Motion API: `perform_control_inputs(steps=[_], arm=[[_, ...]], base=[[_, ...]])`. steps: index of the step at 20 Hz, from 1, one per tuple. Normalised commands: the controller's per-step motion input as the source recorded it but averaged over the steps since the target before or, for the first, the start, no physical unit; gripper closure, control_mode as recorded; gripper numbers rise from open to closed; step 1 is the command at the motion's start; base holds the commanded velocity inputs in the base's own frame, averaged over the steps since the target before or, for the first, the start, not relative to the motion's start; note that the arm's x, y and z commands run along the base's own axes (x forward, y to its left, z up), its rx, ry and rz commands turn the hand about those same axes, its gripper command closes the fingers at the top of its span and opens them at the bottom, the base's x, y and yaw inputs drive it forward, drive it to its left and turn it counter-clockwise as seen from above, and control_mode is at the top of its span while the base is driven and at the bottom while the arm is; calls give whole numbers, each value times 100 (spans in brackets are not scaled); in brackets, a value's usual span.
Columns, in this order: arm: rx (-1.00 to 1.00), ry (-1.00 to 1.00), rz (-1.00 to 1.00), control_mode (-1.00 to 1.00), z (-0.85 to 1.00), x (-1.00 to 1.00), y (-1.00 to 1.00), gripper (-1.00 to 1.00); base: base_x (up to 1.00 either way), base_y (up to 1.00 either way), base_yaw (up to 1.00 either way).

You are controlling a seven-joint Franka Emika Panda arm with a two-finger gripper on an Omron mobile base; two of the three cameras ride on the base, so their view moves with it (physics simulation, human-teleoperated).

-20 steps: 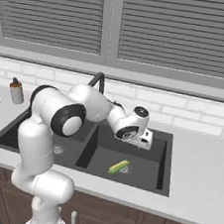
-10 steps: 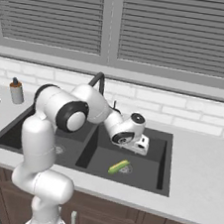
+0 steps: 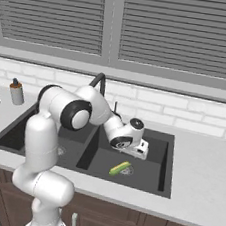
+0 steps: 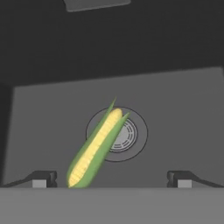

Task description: Pick the corn from the sink and place it in the bowl. Then pick the bowl and place it in the microwave. Then close the microwave door and press the start button.

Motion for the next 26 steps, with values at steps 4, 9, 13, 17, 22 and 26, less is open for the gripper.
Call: perform_control_inputs(steps=[4,9,13,17,22,26], arm=[[0,0,0,-100,-27,3,3,-100],[0,0,0,-100,-24,0,5,-100],[0,0,0,-100,-21,0,13,-100],[0,0,0,-100,-19,0,27,-100],[0,0,0,-100,-17,0,11,-100],[0,14,0,-100,-12,0,9,-100]], base=[[0,0,0],[0,0,0],[0,0,0],[0,0,0],[0,0,0],[0,0,0]])
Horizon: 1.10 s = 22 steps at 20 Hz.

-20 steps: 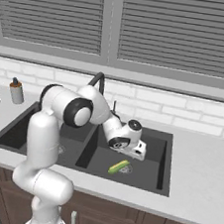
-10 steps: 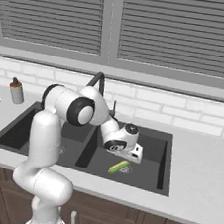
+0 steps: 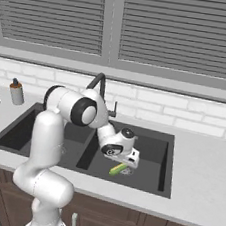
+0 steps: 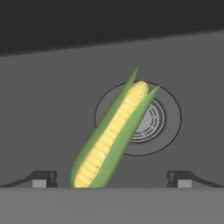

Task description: Pick the corn from the sink and place it in the bowl. Then pick the bowl and place it in the microwave. Then close the microwave door and press the start button.

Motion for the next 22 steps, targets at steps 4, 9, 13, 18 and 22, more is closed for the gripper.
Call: perform_control_inputs(steps=[4,9,13,18,22], arm=[[-1,7,0,-100,-16,1,15,-100],[-1,0,0,-100,-13,7,8,-100],[0,0,0,-100,-9,4,0,-100],[0,0,0,-100,-22,0,0,-100],[0,0,0,-100,-28,3,0,-100]], base=[[0,0,0],[0,0,0],[0,0,0],[0,0,0],[0,0,0]])
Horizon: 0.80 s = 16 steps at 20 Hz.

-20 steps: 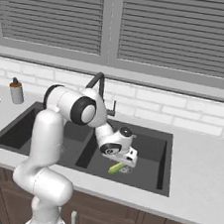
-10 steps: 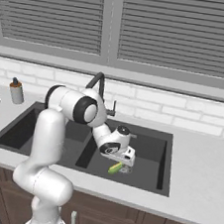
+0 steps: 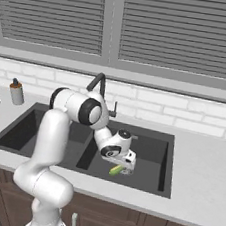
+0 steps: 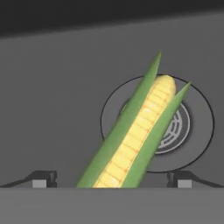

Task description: Pick the corn from the sink and place it in the bowl. Then pick the bowl and place it in the microwave. Then close the microwave door and press the start button.

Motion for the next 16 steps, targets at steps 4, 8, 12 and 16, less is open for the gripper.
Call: perform_control_inputs(steps=[4,8,12,16], arm=[[0,0,0,-100,-24,12,0,-100],[0,0,0,-100,-21,12,0,-100],[0,1,0,-100,-37,9,0,-100],[0,1,0,-100,-27,4,0,100]], base=[[0,0,0],[0,0,0],[0,0,0],[0,0,0]])
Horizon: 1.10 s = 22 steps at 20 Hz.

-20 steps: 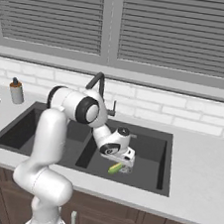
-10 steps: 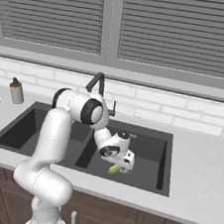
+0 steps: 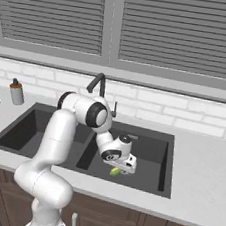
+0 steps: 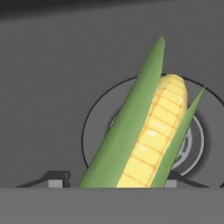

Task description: Pick the corn from the sink and place it in the bowl. Then pick the bowl and place it in the microwave. Then close the microwave door and press the start button.

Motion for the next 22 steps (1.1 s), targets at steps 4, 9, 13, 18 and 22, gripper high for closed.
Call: perform_control_inputs(steps=[4,9,13,18,22], arm=[[0,0,0,-100,-11,0,0,100],[0,0,-1,-100,6,-6,0,100],[4,-1,-5,-100,76,-22,-12,100],[4,-9,0,-100,100,-24,-15,100],[7,-21,0,-100,100,-26,-30,100]], base=[[0,0,0],[0,0,0],[0,0,0],[0,0,0],[0,0,0]])
